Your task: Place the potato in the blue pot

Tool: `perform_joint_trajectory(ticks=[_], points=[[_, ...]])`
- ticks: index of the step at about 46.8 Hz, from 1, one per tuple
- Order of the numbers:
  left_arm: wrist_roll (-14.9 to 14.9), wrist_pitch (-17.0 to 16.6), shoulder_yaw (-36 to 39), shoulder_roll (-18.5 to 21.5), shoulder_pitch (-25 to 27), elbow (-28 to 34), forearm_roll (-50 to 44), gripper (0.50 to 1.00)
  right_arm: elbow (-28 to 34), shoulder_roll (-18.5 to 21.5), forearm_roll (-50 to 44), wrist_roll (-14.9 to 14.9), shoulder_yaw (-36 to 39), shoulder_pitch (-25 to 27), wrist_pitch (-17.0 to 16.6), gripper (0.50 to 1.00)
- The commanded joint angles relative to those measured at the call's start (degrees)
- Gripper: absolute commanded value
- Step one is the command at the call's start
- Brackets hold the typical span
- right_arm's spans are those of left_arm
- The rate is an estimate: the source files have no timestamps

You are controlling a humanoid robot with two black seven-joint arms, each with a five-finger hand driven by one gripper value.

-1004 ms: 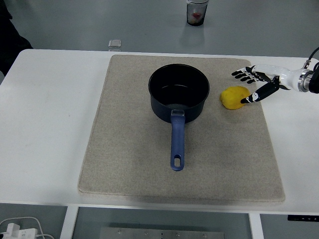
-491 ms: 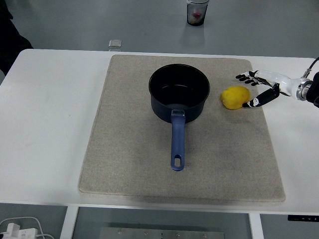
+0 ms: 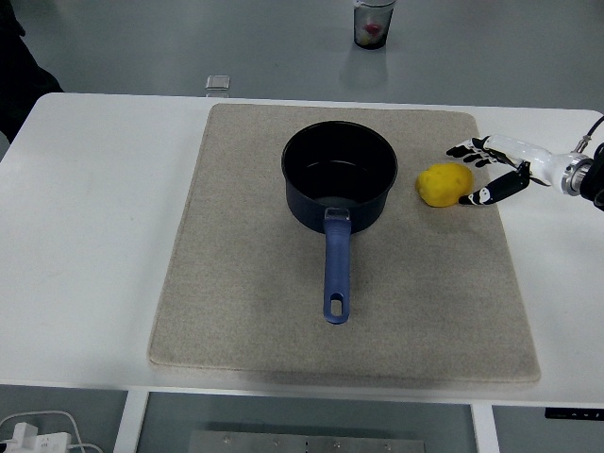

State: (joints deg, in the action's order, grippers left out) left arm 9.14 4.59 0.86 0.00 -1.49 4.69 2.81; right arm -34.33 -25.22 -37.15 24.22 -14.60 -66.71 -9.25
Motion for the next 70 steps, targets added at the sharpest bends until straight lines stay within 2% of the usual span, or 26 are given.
perform_joint_trajectory(ticks=[1,4,7,10,13,15,18,41,51,61,70], points=[[0.0,0.0,-0.1,0.0,0.0,0.0,0.0,0.996,0.0,0.2,0.1,0.0,0.2,0.2,0.0,0.785],[0.0,0.0,-0.1,0.0,0.0,0.0,0.0,0.996,0.0,0.3,0.1,0.0,0.3,0.2,0.0,0.782],[0.0,0.0,-0.1,0.0,0.0,0.0,0.0,0.996,0.0,0.3,0.1,0.1,0.3,0.3,0.0,0.75],[0.0,0.0,-0.1,0.0,0.0,0.0,0.0,0.996,-0.1,0.4,0.1,0.6,0.2,0.3,0.0,0.646],[0.0,0.0,-0.1,0.0,0.0,0.0,0.0,0.996,-0.1,0.5,0.2,0.8,0.3,0.3,0.0,0.589],[0.0,0.0,-0.1,0.0,0.0,0.0,0.0,0.996,-0.1,0.5,0.6,0.8,0.3,0.3,0.0,0.533],[0.0,0.0,-0.1,0.0,0.0,0.0,0.0,0.996,-0.1,0.4,0.8,0.9,0.3,0.3,0.0,0.5],[0.0,0.0,-0.1,0.0,0.0,0.0,0.0,0.996,-1.4,-0.5,1.0,3.6,3.4,-0.3,0.5,0.5],[0.0,0.0,-0.1,0.0,0.0,0.1,0.0,0.996,-4.2,-3.3,1.1,4.1,6.4,-1.0,0.1,0.5],[0.0,0.1,0.0,0.0,0.0,0.1,0.0,0.996,-6.4,-4.4,2.8,3.9,6.3,-4.1,-0.2,0.5],[0.0,0.0,0.0,0.0,0.0,0.1,0.0,0.996,-7.6,-4.6,5.0,3.6,5.5,-9.0,-0.9,0.5]])
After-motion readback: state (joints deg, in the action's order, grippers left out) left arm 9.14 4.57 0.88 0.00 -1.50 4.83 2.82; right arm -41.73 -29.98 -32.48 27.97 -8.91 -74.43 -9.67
